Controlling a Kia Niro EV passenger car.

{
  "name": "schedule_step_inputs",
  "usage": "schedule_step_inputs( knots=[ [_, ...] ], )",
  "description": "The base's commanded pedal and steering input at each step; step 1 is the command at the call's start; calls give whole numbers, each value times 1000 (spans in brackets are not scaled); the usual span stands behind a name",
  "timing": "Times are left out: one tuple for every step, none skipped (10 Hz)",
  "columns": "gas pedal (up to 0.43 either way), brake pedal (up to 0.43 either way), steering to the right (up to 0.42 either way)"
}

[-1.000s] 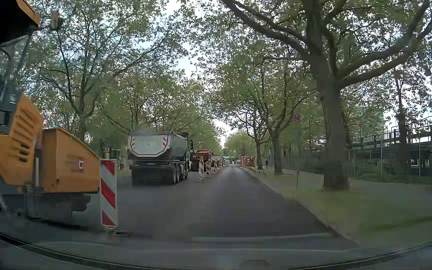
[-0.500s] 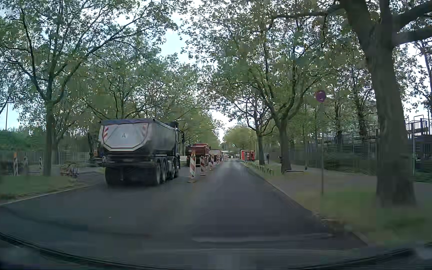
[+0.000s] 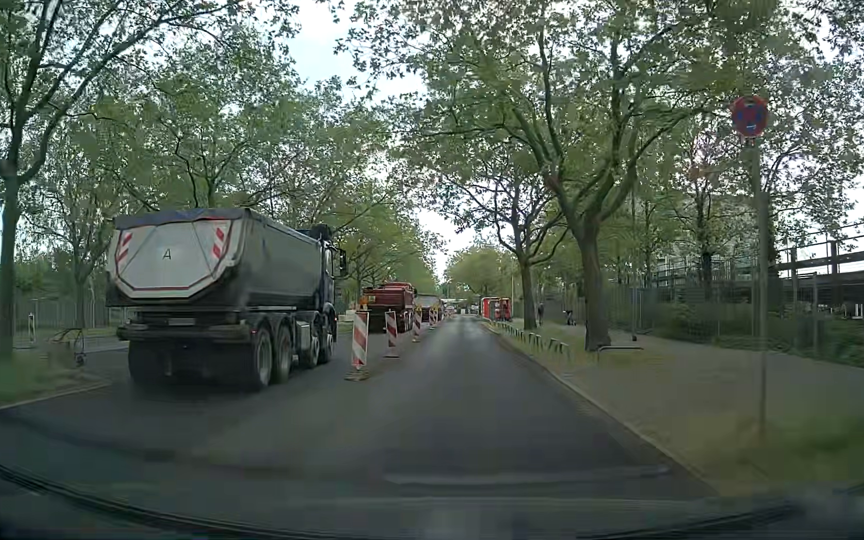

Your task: Follow the waypoints while adhering to traffic rules and regulations

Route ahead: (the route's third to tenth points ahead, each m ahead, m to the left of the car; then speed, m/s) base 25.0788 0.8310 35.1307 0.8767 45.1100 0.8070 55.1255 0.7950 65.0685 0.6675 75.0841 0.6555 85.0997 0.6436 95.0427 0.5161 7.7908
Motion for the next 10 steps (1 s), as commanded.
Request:
schedule_step_inputs(
  knots=[
    [118, 30, -3],
    [130, 30, -4],
    [138, 30, -4],
    [138, 30, -3],
    [138, 30, -3],
    [138, 30, -2],
    [138, 30, -2],
    [138, 30, -2],
    [138, 30, -2],
    [138, 30, 0]
  ],
)
